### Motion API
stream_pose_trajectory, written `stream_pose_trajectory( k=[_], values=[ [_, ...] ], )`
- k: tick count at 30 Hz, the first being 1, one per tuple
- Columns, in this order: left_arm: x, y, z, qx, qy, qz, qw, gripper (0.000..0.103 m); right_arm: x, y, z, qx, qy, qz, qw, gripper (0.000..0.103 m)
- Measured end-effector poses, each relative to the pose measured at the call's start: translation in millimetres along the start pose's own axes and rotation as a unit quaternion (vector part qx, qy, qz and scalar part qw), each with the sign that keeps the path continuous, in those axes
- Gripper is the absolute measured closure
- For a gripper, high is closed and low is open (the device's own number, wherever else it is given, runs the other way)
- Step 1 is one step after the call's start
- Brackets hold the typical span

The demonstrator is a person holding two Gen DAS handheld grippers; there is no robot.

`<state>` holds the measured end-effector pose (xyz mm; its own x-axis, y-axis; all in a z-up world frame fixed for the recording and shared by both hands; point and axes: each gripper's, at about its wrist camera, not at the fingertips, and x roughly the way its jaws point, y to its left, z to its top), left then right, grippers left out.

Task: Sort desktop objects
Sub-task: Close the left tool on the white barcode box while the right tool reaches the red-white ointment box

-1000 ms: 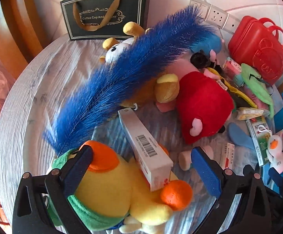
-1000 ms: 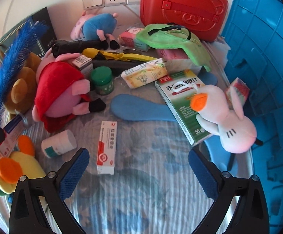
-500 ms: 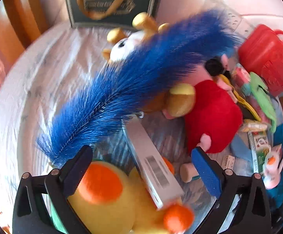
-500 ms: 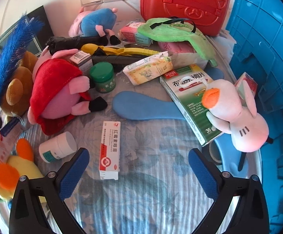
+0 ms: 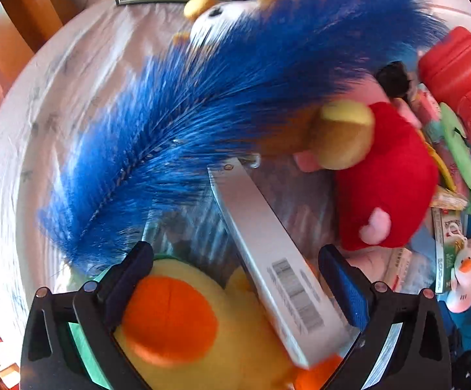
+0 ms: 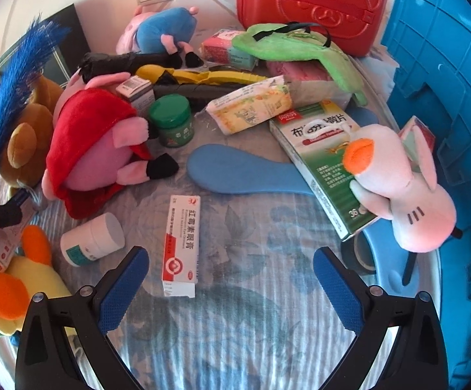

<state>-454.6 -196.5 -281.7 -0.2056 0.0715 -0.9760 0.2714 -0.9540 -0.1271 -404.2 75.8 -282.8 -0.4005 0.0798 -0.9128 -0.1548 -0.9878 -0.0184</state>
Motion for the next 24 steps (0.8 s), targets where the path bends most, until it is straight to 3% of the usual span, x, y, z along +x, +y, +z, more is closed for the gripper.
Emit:
stream_pose_trajectory(
  k=[1, 5, 9, 14, 17, 22, 24],
  values=[
    [1, 0, 1, 0.007, -0.002, -0.003, 1.0, 0.005, 2, 0, -1, 0.0, 0.002, 0.002, 1.0, 0.001],
    [-14, 5, -1, 0.012, -0.043, -0.004, 0.999, 0.049, 7, 0, -3, -0.002, 0.004, 0.007, 1.0, 0.005],
    [-15, 10, -1, 0.015, -0.038, -0.029, 0.9987, 0.052, 20, 3, -4, -0.003, 0.02, 0.012, 1.0, 0.019],
    [-14, 12, -1, 0.017, -0.034, -0.043, 0.9983, 0.054, 28, 2, -3, 0.012, 0.024, 0.02, 0.999, 0.016],
    [-13, 10, -1, 0.021, -0.028, -0.044, 0.9984, 0.054, 35, 7, 2, 0.013, 0.037, 0.03, 0.999, 0.006],
    [-9, 2, 2, 0.034, -0.005, -0.042, 0.9985, 0.054, 45, 16, 9, 0.009, 0.05, 0.023, 0.998, 0.007],
    [-8, 1, 4, 0.037, -0.008, -0.044, 0.9983, 0.058, 48, 20, 9, 0.007, 0.056, 0.024, 0.998, 0.013]
  ],
)
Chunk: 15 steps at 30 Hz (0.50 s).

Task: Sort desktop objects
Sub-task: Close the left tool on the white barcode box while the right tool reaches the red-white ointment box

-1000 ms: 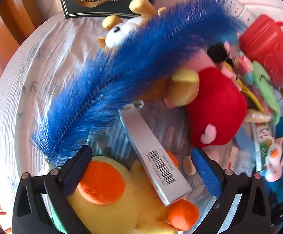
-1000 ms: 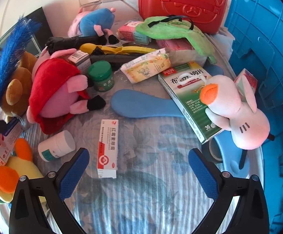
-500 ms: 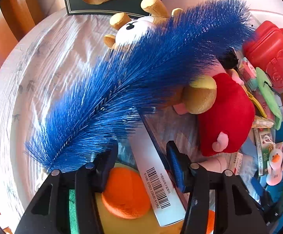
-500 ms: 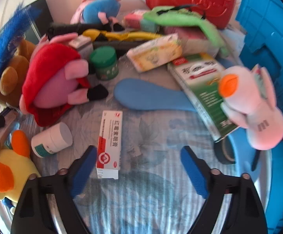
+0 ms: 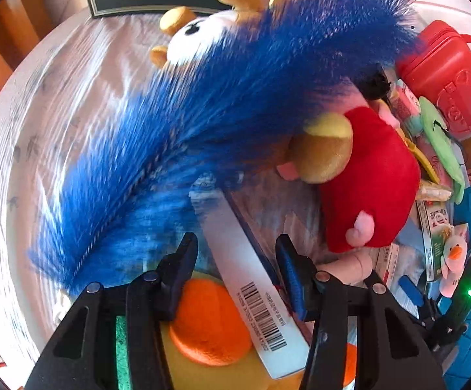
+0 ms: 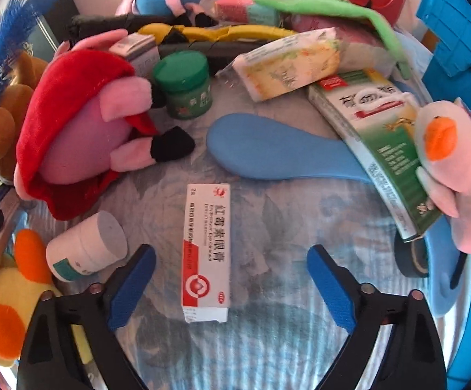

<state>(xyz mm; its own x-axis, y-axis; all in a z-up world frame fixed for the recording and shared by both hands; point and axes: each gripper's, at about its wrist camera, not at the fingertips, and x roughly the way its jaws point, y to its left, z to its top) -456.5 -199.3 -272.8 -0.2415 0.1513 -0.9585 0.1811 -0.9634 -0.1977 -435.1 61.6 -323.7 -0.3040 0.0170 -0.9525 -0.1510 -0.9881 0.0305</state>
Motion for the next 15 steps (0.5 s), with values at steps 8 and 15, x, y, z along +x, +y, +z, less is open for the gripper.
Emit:
stream_pose_trajectory(
  k=[8, 15],
  values=[
    [-7, 18, 1, -0.037, -0.009, -0.049, 0.9981, 0.066, -2, 4, 2, -0.016, -0.01, -0.013, 1.0, 0.03],
    [-30, 32, 12, -0.037, -0.05, -0.068, 0.9958, 0.081, -3, 1, 5, -0.017, -0.018, -0.015, 1.0, 0.041]
  ],
)
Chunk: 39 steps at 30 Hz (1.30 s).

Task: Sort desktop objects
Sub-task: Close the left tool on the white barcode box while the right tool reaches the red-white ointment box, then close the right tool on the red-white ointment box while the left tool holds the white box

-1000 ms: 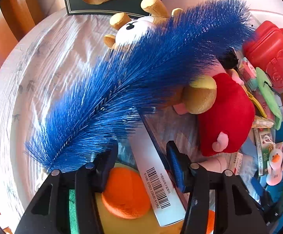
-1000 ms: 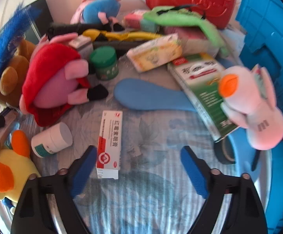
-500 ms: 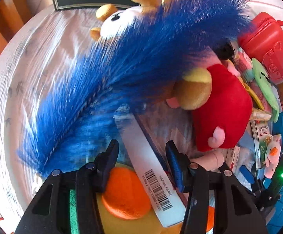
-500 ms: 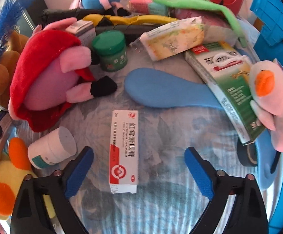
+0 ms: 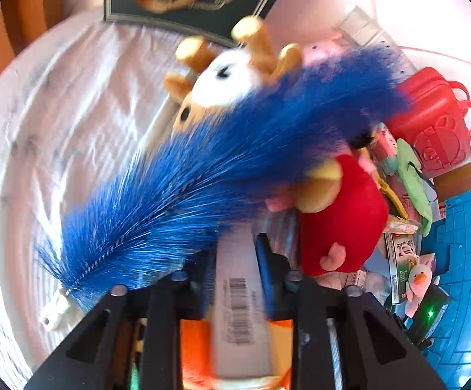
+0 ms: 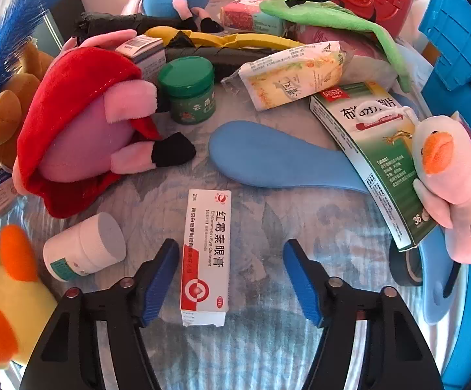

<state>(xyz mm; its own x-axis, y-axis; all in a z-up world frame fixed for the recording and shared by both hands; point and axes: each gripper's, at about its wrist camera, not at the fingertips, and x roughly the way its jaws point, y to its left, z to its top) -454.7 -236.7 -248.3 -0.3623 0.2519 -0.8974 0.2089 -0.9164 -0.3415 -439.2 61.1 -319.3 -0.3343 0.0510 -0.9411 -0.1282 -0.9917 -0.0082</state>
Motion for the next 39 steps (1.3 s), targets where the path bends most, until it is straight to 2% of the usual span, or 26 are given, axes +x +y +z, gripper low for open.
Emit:
stream_pose_trajectory(
  k=[3, 5, 7, 8, 12, 14, 16, 18, 20, 32, 39],
  values=[
    [-8, -6, 1, 0.008, -0.003, -0.006, 0.9999, 0.081, -1, -2, 2, 0.004, -0.002, 0.0, 1.0, 0.048],
    [0, -13, 2, 0.013, 0.006, -0.007, 0.9999, 0.081, -1, -2, 3, 0.001, 0.0, 0.0, 1.0, 0.048],
    [1, -12, 2, 0.011, 0.016, -0.006, 0.9998, 0.081, 0, -3, 5, 0.002, 0.008, 0.0, 1.0, 0.041],
    [4, -12, 1, 0.011, 0.018, -0.006, 0.9998, 0.081, 2, -4, 6, 0.005, 0.016, 0.001, 1.0, 0.03],
    [-4, -11, -1, 0.013, 0.01, -0.006, 0.9998, 0.081, 4, -3, 9, 0.0, 0.019, 0.001, 1.0, 0.029],
    [-10, -10, -1, 0.011, 0.002, -0.009, 0.9999, 0.081, 4, -3, 10, -0.003, 0.018, 0.0, 1.0, 0.033],
    [-14, -12, 0, 0.015, -0.003, -0.011, 0.9998, 0.081, 2, -1, 11, -0.007, 0.015, 0.001, 1.0, 0.044],
    [-16, -15, -1, 0.018, -0.004, -0.012, 0.9998, 0.081, -1, -1, 14, -0.005, 0.012, 0.0, 1.0, 0.067],
    [-19, -17, -2, 0.021, -0.005, -0.014, 0.9997, 0.081, -1, -3, 16, -0.001, 0.012, -0.001, 1.0, 0.073],
    [-19, -21, -8, 0.039, -0.007, -0.012, 0.9992, 0.081, -2, -18, 20, -0.015, 0.004, 0.036, 0.999, 0.077],
    [-23, -20, -9, 0.048, -0.019, -0.003, 0.9986, 0.081, -10, -31, 8, -0.004, -0.015, 0.049, 0.999, 0.077]
  ],
)
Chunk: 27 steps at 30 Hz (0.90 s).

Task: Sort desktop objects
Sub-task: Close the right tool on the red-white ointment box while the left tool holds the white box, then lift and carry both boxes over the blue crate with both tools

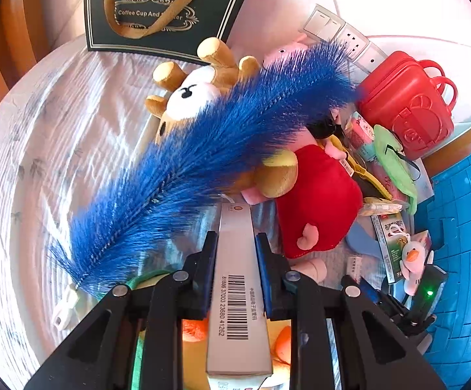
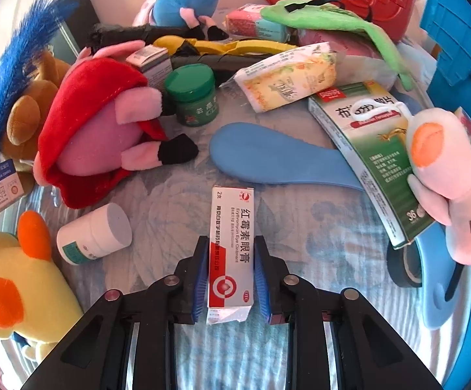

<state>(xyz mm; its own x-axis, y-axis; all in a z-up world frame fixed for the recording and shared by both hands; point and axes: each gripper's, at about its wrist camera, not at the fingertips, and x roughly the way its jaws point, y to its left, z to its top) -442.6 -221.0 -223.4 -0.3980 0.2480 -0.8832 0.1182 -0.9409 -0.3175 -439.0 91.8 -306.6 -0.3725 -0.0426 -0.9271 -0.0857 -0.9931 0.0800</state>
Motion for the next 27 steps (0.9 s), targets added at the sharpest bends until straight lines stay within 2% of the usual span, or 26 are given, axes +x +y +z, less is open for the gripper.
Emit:
stream_pose_trajectory(
  k=[5, 7, 11, 12, 13, 16, 27],
  values=[
    [-5, -2, 0, 0.006, -0.006, 0.003, 1.0, 0.081, -21, -9, 2, 0.009, -0.032, 0.027, 0.999, 0.077],
    [-7, -6, -1, 0.009, -0.008, 0.002, 0.9999, 0.081, -31, 4, 3, 0.008, -0.042, 0.031, 0.999, 0.077],
    [-17, -20, -3, 0.021, -0.012, -0.008, 0.9997, 0.081, -61, 3, 5, 0.008, -0.063, 0.031, 0.997, 0.077],
    [-20, -25, -4, 0.025, -0.014, -0.011, 0.9995, 0.081, -71, 8, -19, 0.01, -0.069, 0.03, 0.997, 0.077],
    [-24, -33, -4, 0.031, -0.016, -0.014, 0.9993, 0.081, -90, 5, -36, 0.012, -0.076, 0.031, 0.997, 0.077],
    [-36, -58, -6, 0.05, -0.022, -0.026, 0.9982, 0.081, -101, 6, -10, 0.02, -0.094, 0.026, 0.995, 0.077],
    [-92, -176, -27, 0.13, -0.048, -0.079, 0.9872, 0.081, -229, -58, -15, 0.057, -0.168, -0.025, 0.984, 0.077]
  ],
)
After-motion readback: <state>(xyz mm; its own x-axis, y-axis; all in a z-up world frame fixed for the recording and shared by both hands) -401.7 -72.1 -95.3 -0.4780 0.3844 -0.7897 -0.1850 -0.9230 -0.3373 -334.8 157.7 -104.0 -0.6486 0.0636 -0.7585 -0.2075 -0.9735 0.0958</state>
